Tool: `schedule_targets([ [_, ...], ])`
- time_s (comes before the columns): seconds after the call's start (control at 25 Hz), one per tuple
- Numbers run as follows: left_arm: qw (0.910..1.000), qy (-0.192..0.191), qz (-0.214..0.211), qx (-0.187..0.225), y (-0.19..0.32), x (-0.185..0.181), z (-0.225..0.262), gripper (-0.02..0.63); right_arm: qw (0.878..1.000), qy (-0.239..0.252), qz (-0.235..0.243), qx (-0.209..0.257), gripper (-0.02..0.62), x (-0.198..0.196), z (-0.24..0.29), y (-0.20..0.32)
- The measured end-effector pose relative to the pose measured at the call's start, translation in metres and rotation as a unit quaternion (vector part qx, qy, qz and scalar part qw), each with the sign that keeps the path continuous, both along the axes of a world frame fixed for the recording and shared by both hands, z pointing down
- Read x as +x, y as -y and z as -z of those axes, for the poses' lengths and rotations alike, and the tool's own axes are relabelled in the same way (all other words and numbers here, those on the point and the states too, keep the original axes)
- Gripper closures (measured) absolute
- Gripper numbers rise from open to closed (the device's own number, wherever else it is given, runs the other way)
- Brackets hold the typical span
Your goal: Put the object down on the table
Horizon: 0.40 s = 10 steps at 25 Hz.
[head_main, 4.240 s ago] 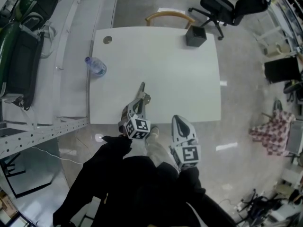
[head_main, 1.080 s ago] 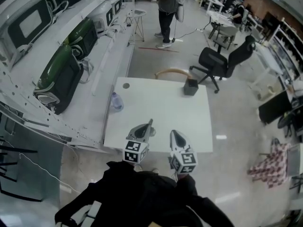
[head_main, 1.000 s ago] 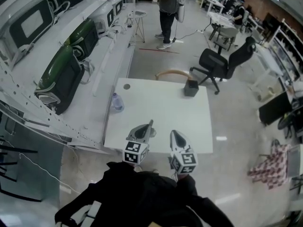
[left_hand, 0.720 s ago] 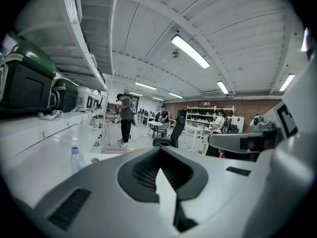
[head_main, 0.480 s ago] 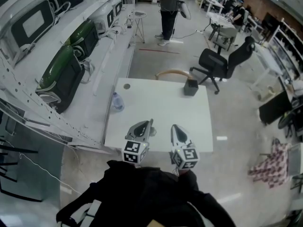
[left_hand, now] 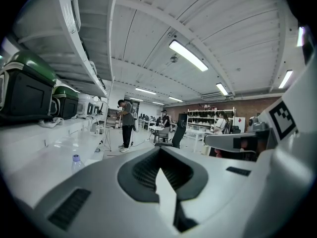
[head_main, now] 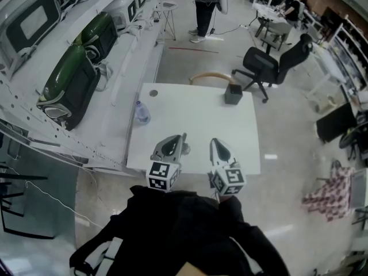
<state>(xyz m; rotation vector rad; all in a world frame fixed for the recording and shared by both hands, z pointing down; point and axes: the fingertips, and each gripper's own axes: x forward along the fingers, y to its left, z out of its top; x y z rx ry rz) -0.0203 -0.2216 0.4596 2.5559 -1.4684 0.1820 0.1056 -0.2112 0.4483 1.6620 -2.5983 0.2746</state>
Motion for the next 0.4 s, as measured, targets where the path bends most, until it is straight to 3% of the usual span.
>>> schedule_targets([
  [0.4,1.0,-0.003,-0.003,0.004,0.0072,0.0051,-0.0007,0.604,1.0,-0.007,-0.003,-0.002,0.603,0.0059,-0.0011,0.0089],
])
